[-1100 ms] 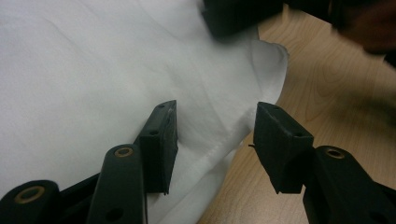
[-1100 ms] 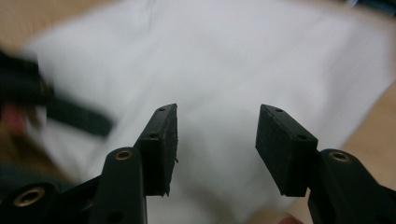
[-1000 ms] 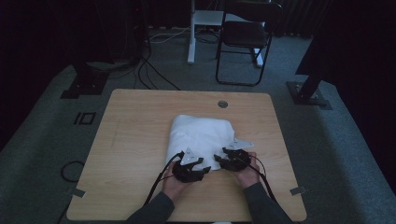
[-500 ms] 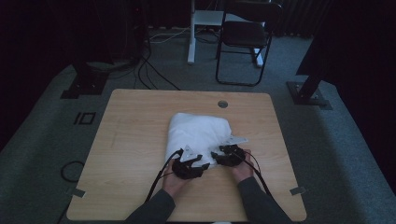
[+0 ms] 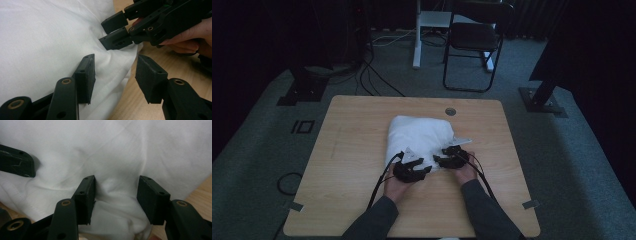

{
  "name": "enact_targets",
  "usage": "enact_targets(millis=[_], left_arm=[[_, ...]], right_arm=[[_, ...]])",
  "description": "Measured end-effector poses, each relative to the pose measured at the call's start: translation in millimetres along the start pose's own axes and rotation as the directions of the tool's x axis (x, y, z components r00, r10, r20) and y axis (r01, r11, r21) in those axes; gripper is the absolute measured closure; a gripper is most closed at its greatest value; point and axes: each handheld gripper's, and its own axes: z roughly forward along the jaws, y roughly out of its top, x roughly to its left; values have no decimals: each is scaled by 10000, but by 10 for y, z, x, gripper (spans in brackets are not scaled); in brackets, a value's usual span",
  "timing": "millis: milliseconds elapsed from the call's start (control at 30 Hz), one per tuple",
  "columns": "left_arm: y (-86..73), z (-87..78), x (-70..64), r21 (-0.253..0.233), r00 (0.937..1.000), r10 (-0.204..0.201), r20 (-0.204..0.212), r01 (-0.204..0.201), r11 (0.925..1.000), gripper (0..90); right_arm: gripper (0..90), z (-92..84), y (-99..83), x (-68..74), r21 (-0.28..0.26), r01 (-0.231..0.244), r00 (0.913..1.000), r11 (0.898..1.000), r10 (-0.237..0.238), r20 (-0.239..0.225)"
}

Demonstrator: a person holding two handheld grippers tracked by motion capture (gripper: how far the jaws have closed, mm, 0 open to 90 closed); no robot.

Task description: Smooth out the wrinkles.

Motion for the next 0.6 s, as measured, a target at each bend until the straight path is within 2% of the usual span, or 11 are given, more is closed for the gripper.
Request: enact_targets(millis=[200,300,333,400,433,500,600], left_arm=[[8,-1,38,-6,9999,-84,-61,84,10000,505],[64,-138,16,-295,9997,-16,-235,9,9996,500],[64,-138,16,-295,9997,-16,-235,9,9996,498],[135,-373,34,-771,9987,113,-502,-151,9969,493],[152,-463,54,-929,9980,114,-629,-172,9955,486],[166,-661,127,-1194,9957,32,-926,-143,9927,480],[121,-883,243,-1388,9903,-119,-1384,-75,9903,477]], right_arm=[[456,47,55,-20,127,59,9999,9999,-57,-124],[401,-57,87,-13,-26,75,10000,10000,-75,34],[401,-57,87,-13,-26,75,10000,10000,-75,34],[391,-332,129,-32,-854,-105,9999,9963,116,121],[389,-426,137,-44,-1008,-61,9997,9949,84,223],[383,-605,130,-80,-1178,38,9989,9930,17,463],[381,-768,55,-127,-1151,110,9966,9933,-15,827]])
